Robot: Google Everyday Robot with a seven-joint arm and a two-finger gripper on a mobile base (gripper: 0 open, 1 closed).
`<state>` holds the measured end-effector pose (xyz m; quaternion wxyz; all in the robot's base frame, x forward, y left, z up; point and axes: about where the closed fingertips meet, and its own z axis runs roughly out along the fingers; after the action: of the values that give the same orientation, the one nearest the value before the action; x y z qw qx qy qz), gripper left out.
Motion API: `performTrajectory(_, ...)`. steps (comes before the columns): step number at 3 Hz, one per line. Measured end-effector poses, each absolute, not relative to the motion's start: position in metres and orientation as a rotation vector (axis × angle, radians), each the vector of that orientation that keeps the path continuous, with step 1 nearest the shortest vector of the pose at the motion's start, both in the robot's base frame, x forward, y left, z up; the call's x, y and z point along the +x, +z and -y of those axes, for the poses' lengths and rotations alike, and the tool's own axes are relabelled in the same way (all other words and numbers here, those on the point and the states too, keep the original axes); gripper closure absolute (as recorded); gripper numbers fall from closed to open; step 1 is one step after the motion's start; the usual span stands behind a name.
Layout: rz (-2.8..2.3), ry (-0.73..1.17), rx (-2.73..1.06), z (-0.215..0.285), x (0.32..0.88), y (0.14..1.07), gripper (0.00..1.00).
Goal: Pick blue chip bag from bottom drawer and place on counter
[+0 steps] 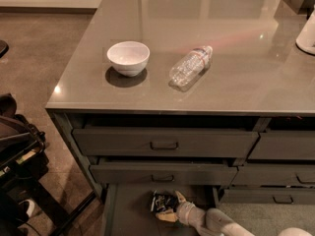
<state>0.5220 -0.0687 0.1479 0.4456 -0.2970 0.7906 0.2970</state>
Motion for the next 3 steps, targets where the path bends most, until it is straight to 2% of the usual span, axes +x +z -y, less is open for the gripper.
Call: performTrajectory(3,-1.959,0.736,-0.736,0.0686,0.522,0.1479,0.88)
